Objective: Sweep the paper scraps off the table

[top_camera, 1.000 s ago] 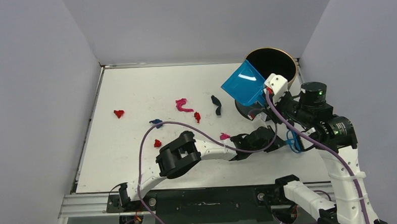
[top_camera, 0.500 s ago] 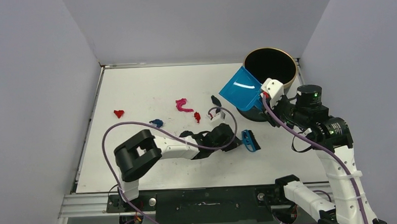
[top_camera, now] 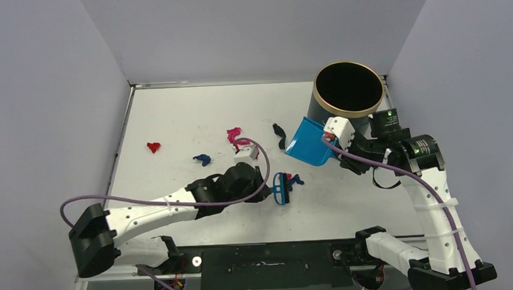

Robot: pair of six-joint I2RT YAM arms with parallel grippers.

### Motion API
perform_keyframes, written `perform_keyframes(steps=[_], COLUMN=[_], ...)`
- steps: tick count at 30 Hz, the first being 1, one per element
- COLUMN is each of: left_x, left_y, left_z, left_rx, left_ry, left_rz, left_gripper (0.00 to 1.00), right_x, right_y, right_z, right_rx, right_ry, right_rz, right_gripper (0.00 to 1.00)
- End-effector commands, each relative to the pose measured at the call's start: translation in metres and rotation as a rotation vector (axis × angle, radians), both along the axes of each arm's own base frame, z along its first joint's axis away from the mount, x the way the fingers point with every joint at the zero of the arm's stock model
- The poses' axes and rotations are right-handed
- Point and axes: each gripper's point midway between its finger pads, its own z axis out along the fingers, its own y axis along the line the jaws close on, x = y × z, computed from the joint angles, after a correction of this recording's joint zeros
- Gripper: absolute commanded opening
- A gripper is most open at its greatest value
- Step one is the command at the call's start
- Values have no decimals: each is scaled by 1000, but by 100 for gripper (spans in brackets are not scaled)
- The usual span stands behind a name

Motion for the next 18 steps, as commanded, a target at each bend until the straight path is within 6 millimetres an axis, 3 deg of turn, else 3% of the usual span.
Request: perform_keyframes(steps=[1, 9, 14, 18], left_x=[-3, 17, 39, 53], left_y=[32, 84, 90, 85], left_z=[42, 90, 104, 102], left_rx=[87, 380, 526, 616], left_ry=[-116, -258, -325, -332], left_rz=[-92, -111, -101, -127], left_gripper=[0, 0, 0, 0], right_x=[-13, -22, -38, -43], right_y=[-22, -54, -63, -76], right_z=[-5, -59, -101, -130], right_rx=[-136, -342, -415, -544], right_ry=[45, 167, 300, 319], right_rz=[16, 27, 73, 61], right_gripper=[5, 5, 5, 5])
